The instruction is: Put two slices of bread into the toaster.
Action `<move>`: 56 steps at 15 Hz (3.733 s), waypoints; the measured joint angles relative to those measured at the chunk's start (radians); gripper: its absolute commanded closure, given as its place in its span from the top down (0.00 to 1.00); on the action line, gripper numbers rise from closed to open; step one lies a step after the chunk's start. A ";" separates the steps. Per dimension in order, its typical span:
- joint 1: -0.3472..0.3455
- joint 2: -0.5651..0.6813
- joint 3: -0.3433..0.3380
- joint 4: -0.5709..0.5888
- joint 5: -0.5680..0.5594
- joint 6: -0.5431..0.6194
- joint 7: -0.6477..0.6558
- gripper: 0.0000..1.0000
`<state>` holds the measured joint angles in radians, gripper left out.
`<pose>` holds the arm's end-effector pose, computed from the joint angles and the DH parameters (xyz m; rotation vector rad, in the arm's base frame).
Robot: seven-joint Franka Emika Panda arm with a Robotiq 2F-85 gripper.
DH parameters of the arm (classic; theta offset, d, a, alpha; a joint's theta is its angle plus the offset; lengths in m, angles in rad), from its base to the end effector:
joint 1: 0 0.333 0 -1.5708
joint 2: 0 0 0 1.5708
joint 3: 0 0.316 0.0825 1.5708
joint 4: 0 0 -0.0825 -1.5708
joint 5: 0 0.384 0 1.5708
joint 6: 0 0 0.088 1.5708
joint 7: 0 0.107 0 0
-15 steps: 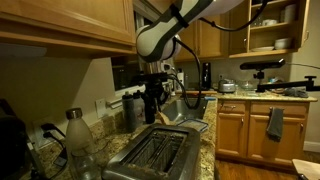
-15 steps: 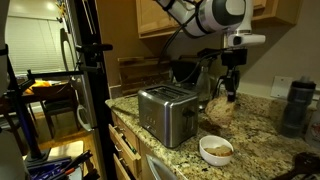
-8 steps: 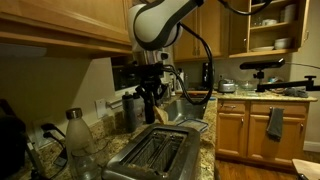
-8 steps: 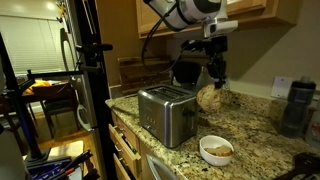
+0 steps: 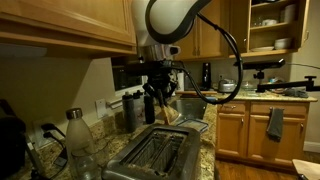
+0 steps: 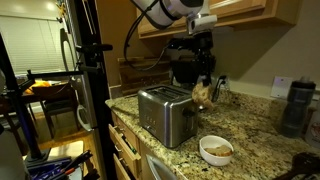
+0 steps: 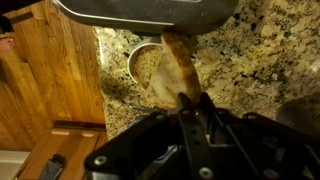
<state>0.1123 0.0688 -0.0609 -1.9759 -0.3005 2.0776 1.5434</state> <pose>0.5758 0.0151 0.4389 2.3114 -1.8489 0.3205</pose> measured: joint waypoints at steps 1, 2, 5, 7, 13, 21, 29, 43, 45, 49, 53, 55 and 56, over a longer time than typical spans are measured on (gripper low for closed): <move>0.000 -0.019 0.007 -0.019 -0.009 0.000 0.019 0.10; 0.000 -0.040 0.016 -0.038 -0.021 0.000 0.038 0.10; -0.001 -0.102 0.049 -0.083 -0.052 -0.009 0.087 0.10; -0.001 -0.142 0.077 -0.100 -0.066 -0.025 0.113 0.10; -0.002 -0.193 0.156 -0.115 -0.067 -0.047 0.183 0.10; -0.002 -0.183 0.203 -0.116 -0.065 -0.028 0.211 0.10; -0.003 -0.144 0.205 -0.117 -0.060 0.087 0.211 0.10; -0.008 -0.117 0.197 -0.161 -0.019 0.233 0.211 0.10; -0.006 -0.117 0.205 -0.160 -0.019 0.233 0.211 0.10; 0.003 -0.111 0.227 -0.151 -0.020 0.233 0.213 0.10; 0.013 -0.079 0.247 -0.130 -0.020 0.236 0.224 0.10; 0.018 -0.061 0.248 -0.125 -0.020 0.242 0.231 0.28; 0.018 -0.053 0.248 -0.124 -0.020 0.243 0.234 0.37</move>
<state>0.1305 0.0157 0.1871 -2.1000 -0.3205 2.3211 1.7770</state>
